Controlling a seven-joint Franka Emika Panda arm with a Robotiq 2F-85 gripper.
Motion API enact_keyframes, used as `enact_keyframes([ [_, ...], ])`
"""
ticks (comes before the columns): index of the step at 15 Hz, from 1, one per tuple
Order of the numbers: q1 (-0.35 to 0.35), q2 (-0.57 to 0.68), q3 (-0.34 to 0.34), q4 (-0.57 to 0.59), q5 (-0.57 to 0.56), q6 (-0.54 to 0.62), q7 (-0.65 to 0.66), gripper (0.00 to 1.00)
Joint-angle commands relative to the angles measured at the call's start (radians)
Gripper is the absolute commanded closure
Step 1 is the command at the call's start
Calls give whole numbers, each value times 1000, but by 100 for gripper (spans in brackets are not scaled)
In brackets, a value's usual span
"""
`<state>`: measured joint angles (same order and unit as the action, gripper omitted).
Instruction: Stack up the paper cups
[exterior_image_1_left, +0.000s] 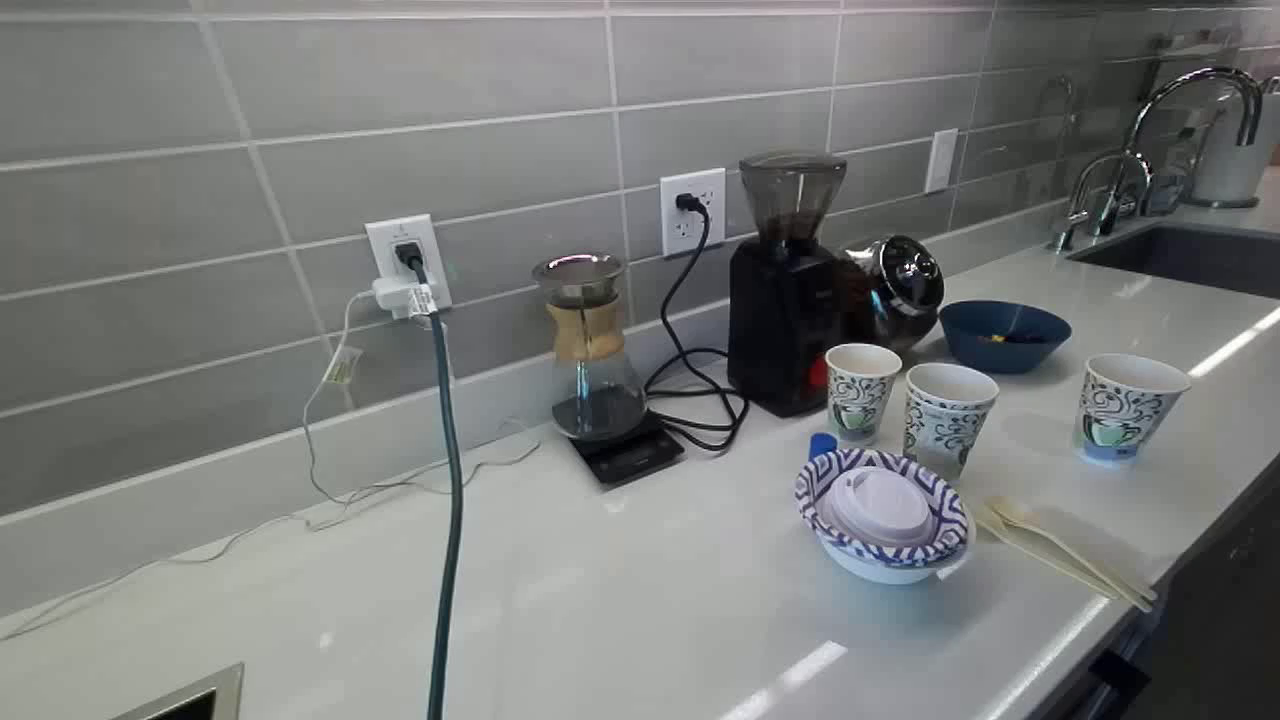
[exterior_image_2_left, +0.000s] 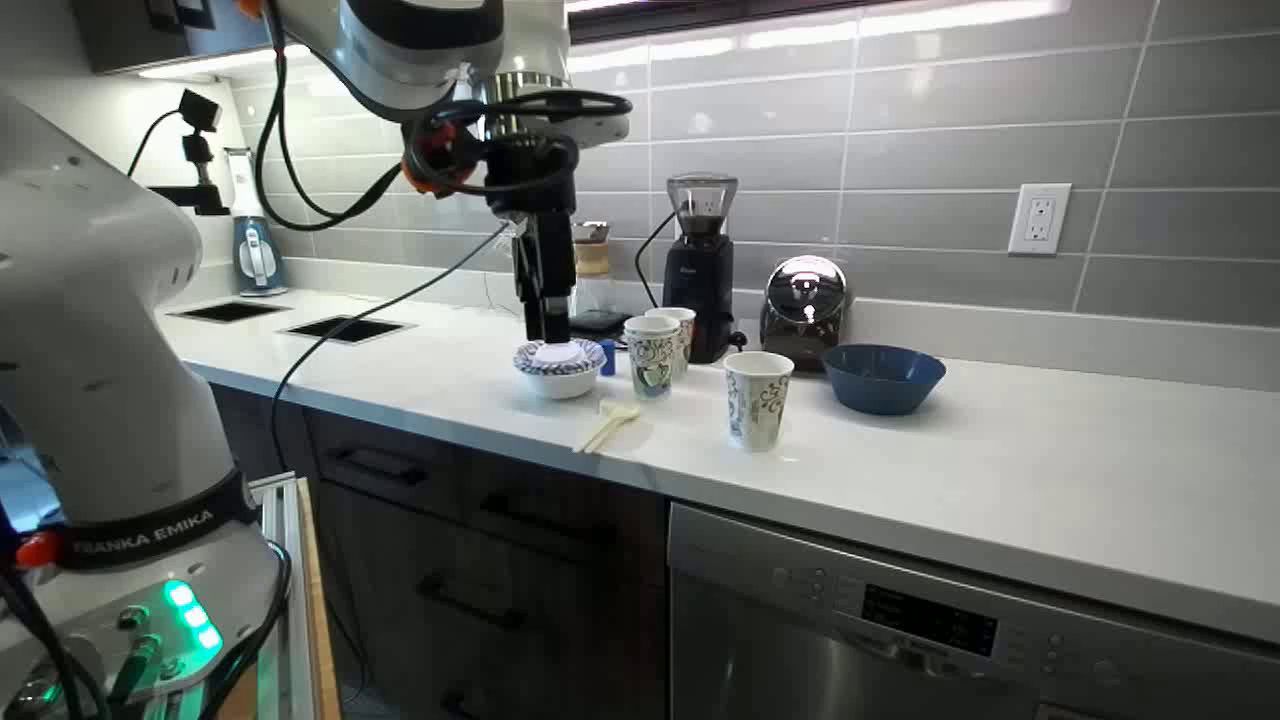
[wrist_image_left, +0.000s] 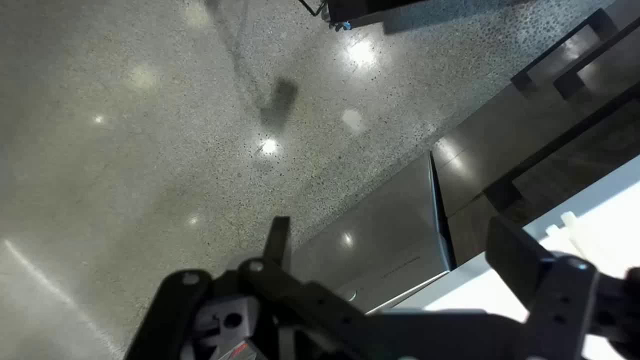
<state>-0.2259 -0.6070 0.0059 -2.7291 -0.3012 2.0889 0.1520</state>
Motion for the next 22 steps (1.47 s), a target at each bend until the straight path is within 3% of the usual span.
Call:
enact_keyframes([
  [1,13,0,-12,2,-7,-4,6,0],
  [12,13,0,-12,2,-7,-4,6,0],
  [17,40,160,21,120,35,48,116,0],
  [22,45,349,3,263,99,93,238,0],
])
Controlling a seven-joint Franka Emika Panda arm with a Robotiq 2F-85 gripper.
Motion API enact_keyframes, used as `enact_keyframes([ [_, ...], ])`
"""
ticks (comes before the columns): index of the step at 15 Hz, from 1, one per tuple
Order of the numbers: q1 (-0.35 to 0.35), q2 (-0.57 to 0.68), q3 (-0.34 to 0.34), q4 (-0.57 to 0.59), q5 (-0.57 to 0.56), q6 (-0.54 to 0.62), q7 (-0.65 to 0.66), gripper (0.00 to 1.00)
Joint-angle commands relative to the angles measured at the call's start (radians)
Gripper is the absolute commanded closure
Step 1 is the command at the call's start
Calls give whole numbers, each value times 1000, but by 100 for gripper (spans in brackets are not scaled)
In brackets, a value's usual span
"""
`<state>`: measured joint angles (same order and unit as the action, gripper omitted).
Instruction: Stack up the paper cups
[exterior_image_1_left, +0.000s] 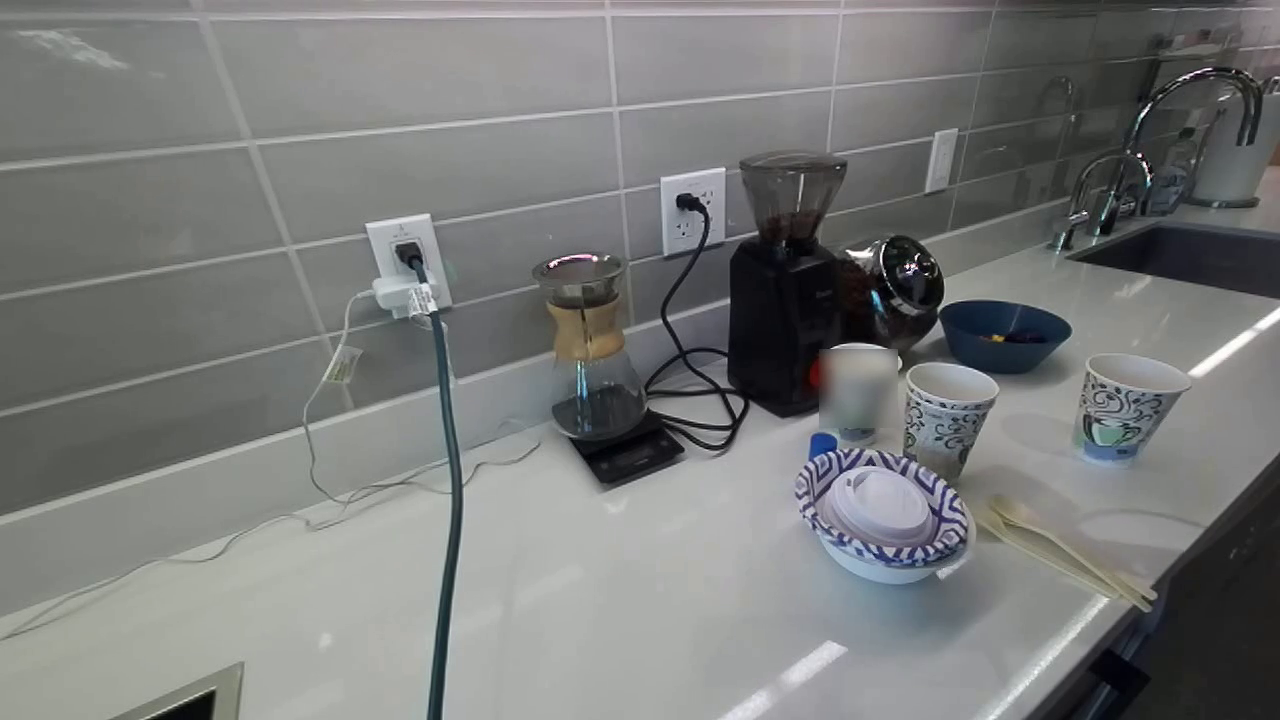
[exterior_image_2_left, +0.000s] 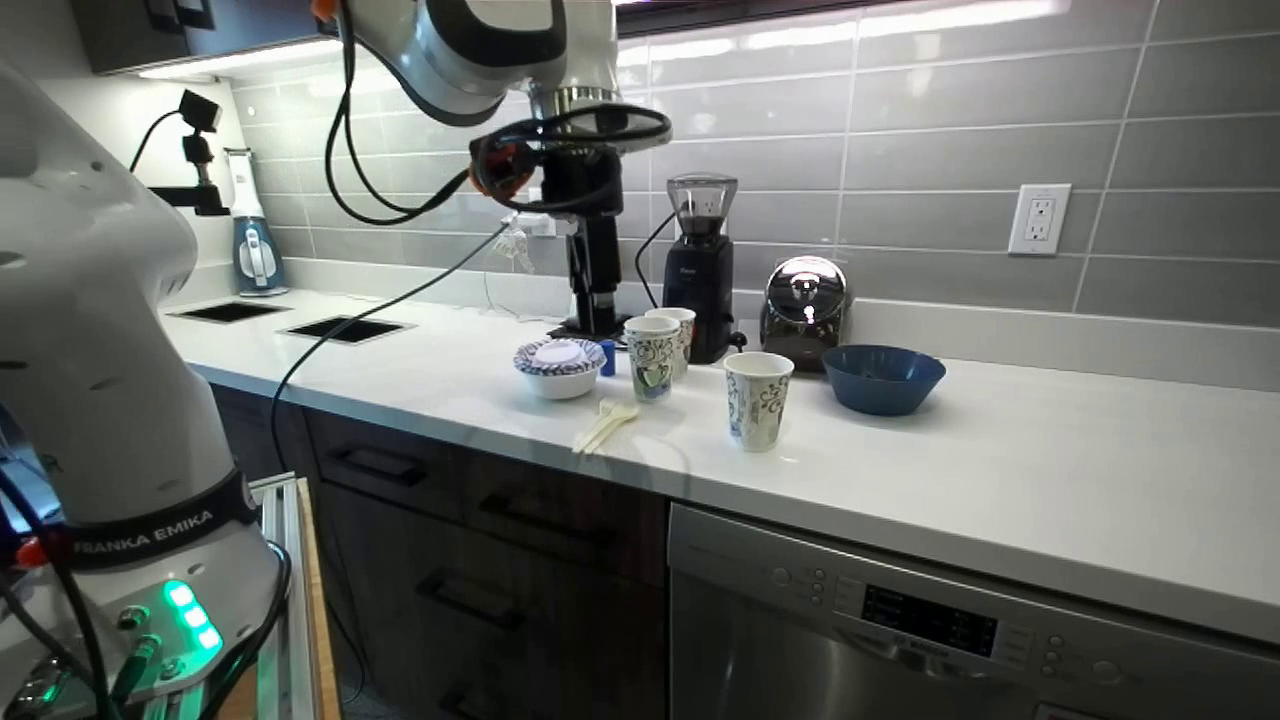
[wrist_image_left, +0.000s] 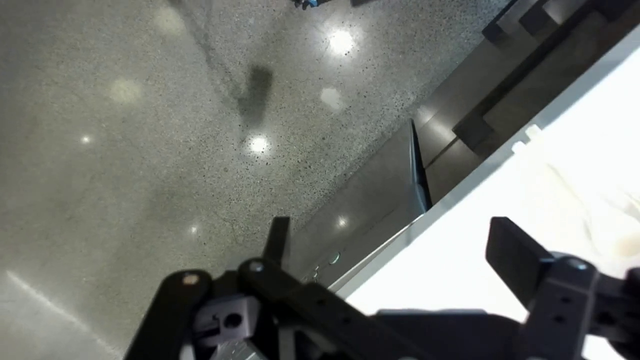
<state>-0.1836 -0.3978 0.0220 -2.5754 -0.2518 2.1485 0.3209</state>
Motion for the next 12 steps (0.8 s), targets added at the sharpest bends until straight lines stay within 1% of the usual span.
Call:
enact_keyframes([
  [1,8,181,-20,144,71,52,81,0],
  [6,19,349,-68,282,217,160,89,0],
  [8,19,408,-88,314,273,247,87,0],
  [12,31,512,-103,366,349,388,90,0],
])
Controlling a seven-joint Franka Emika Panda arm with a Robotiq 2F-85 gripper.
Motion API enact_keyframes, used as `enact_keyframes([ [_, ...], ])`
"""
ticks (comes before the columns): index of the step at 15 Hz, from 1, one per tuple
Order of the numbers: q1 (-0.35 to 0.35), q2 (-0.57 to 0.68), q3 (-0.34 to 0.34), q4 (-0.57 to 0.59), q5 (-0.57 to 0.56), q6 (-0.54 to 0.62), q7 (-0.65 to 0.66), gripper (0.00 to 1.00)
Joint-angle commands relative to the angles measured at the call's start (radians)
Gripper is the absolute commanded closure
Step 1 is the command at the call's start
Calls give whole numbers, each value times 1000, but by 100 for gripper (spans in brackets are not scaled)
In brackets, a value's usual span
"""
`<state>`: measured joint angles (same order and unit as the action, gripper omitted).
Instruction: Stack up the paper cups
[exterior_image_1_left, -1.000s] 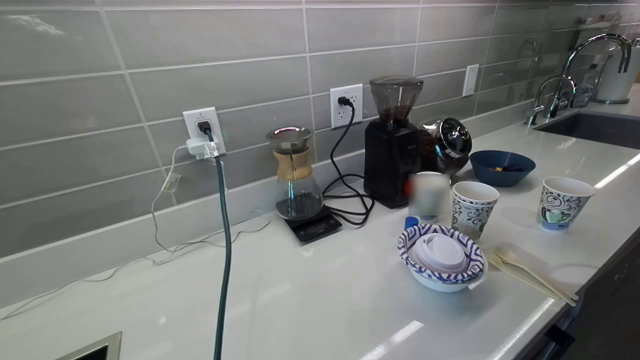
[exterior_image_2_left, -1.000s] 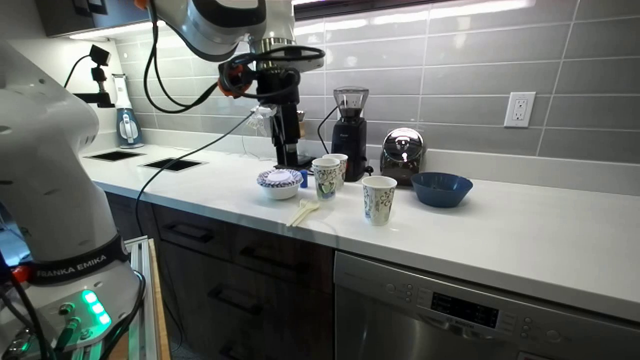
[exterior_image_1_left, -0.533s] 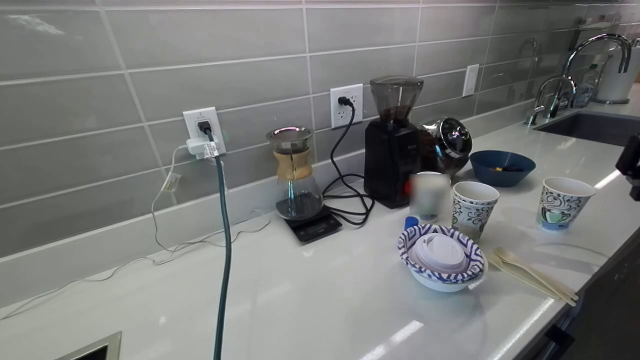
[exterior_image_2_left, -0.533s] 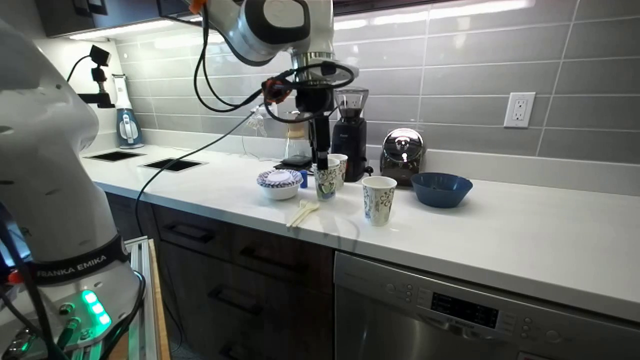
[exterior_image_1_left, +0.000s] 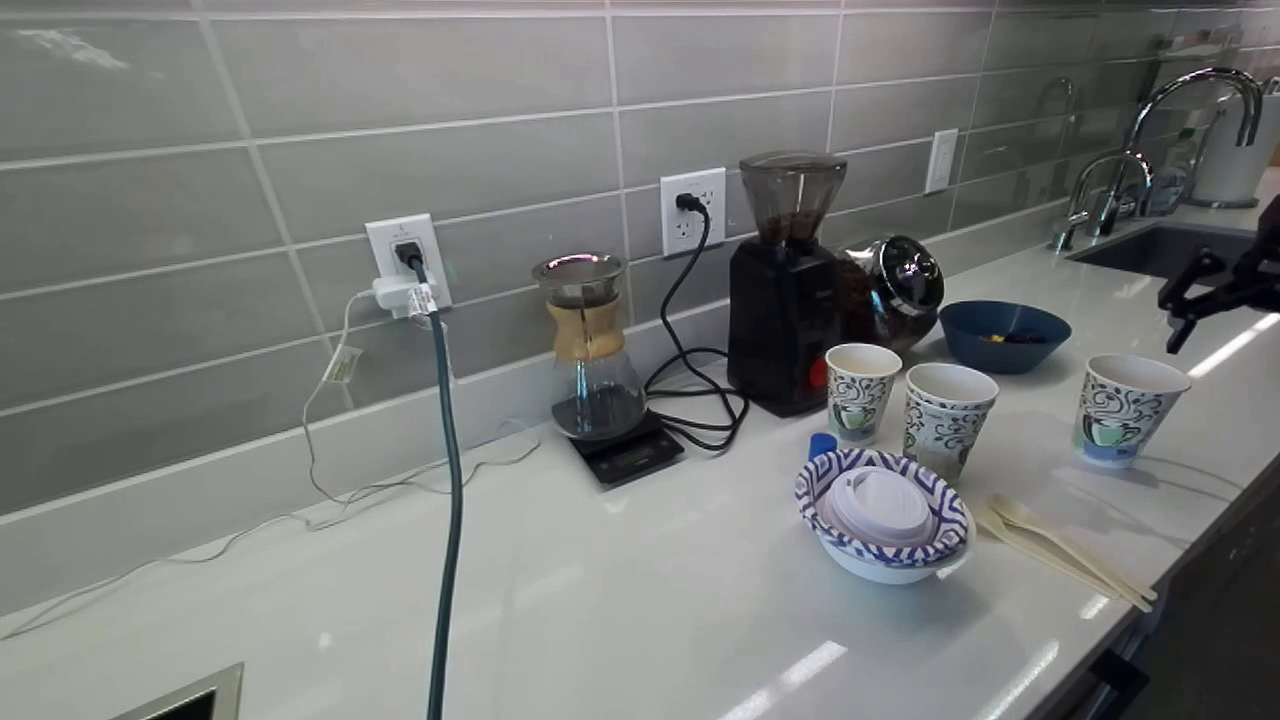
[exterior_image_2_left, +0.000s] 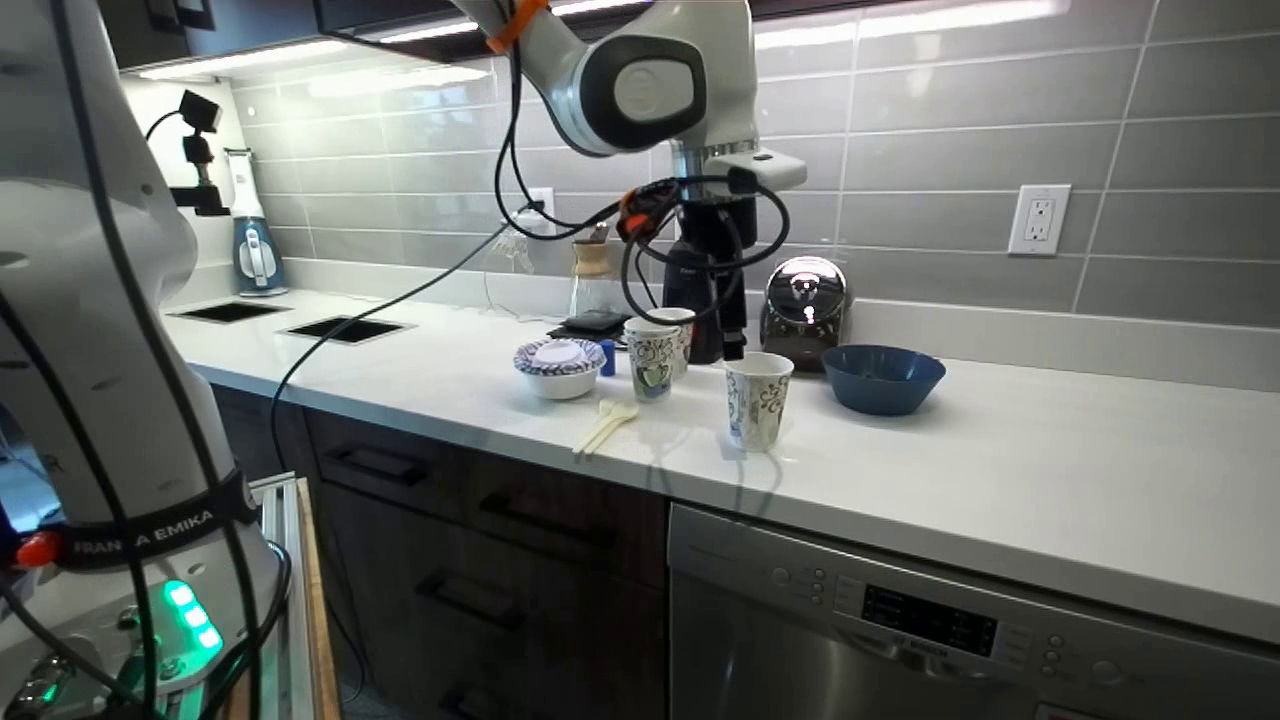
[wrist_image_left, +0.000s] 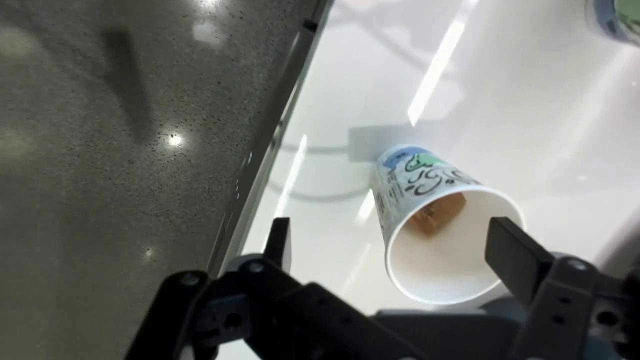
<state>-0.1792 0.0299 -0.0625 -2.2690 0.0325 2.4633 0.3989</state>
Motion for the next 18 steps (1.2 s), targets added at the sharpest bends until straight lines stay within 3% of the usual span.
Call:
enact_keyframes([
  [1,29,112,-21,70,82,94,18,0],
  [4,35,171,-27,94,138,123,28,3],
  [5,37,186,-33,96,140,126,39,25],
  [7,44,208,-49,102,129,125,72,29],
  [15,46,203,-46,115,218,76,71,87],
  [18,53,202,-43,130,226,51,58,100],
])
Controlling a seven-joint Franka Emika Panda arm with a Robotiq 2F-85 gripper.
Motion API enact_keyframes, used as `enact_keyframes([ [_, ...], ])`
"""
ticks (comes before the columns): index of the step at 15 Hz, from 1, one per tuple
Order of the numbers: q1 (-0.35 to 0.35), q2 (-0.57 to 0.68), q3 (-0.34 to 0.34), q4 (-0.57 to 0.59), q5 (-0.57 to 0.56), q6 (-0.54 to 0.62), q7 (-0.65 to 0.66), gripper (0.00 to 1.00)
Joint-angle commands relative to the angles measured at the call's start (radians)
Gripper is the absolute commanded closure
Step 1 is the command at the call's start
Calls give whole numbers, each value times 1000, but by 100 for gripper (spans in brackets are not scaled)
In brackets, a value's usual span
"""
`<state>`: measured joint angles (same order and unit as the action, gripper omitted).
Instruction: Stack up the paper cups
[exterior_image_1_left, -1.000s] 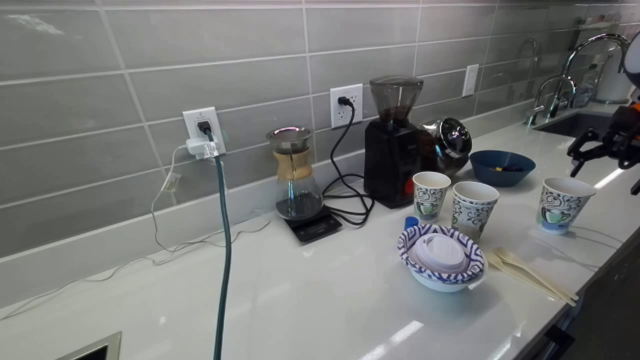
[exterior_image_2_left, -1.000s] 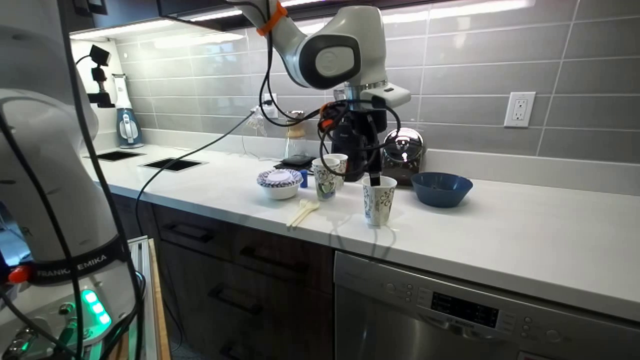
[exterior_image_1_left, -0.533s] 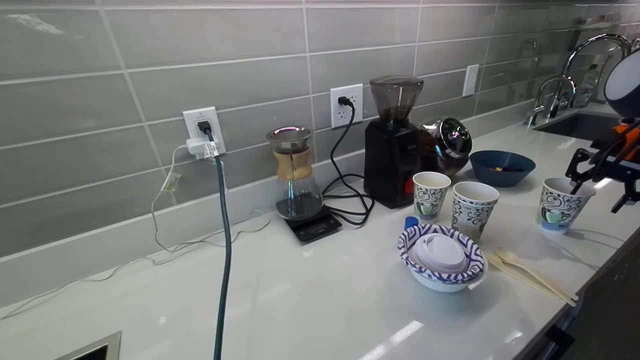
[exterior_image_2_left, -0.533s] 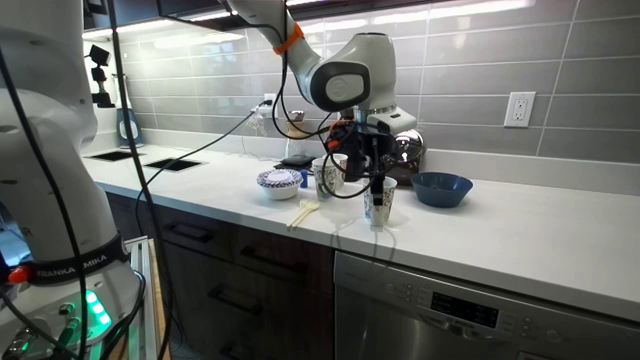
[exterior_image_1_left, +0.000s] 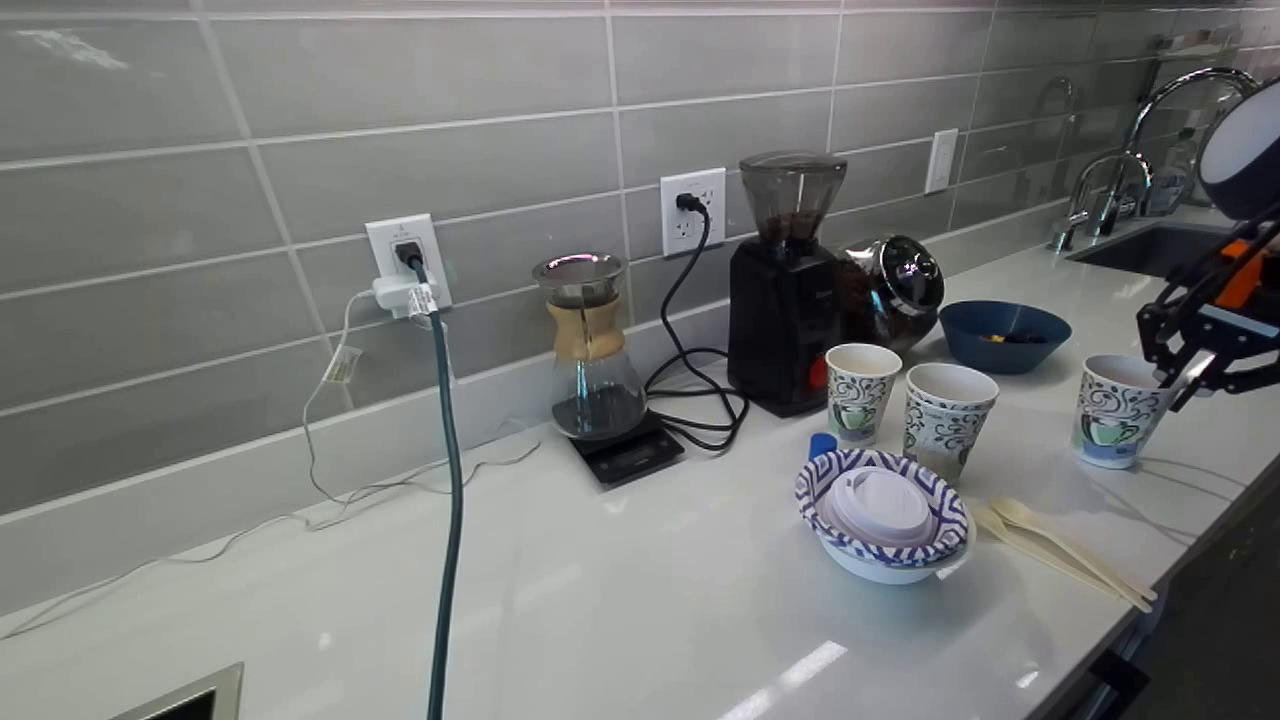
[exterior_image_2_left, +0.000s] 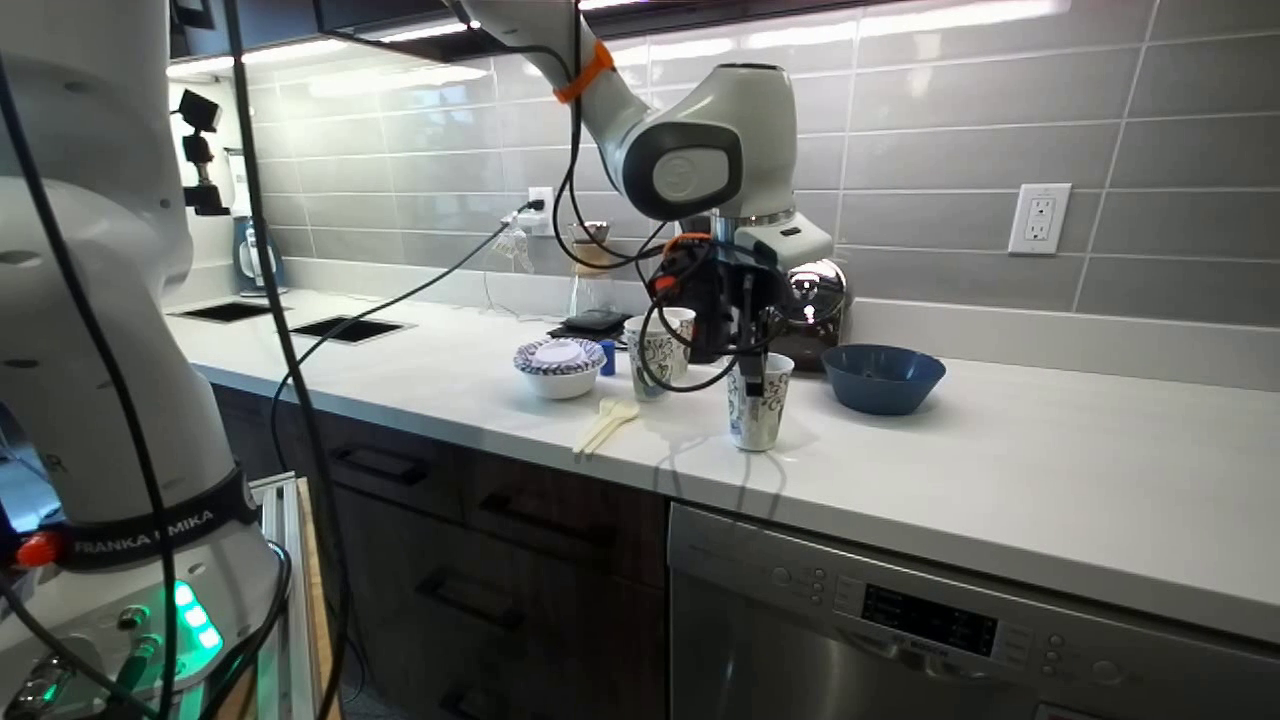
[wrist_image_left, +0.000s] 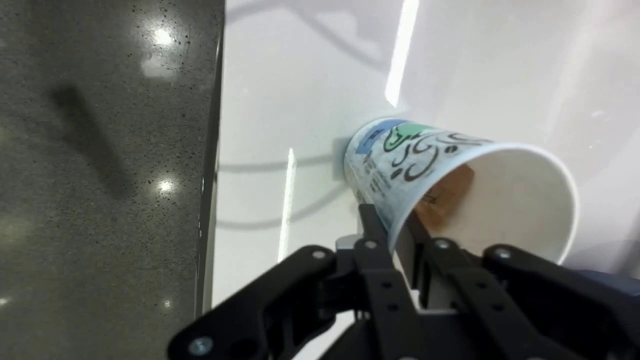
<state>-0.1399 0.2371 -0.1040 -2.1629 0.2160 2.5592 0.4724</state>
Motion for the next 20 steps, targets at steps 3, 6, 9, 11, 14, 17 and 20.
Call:
enact_keyframes([
  [3,30,-54,1,16,19,-98,-33,99],
  [6,58,-144,11,-11,-16,-167,-51,99],
  [9,91,-240,29,-27,-45,-213,-47,99],
  [11,110,-299,53,-29,-58,-233,-54,99],
  [14,134,-349,91,-17,-51,-267,-69,99],
  [17,152,-355,119,-7,-30,-303,-94,99],
  [20,162,-335,135,-5,-29,-304,-115,99],
])
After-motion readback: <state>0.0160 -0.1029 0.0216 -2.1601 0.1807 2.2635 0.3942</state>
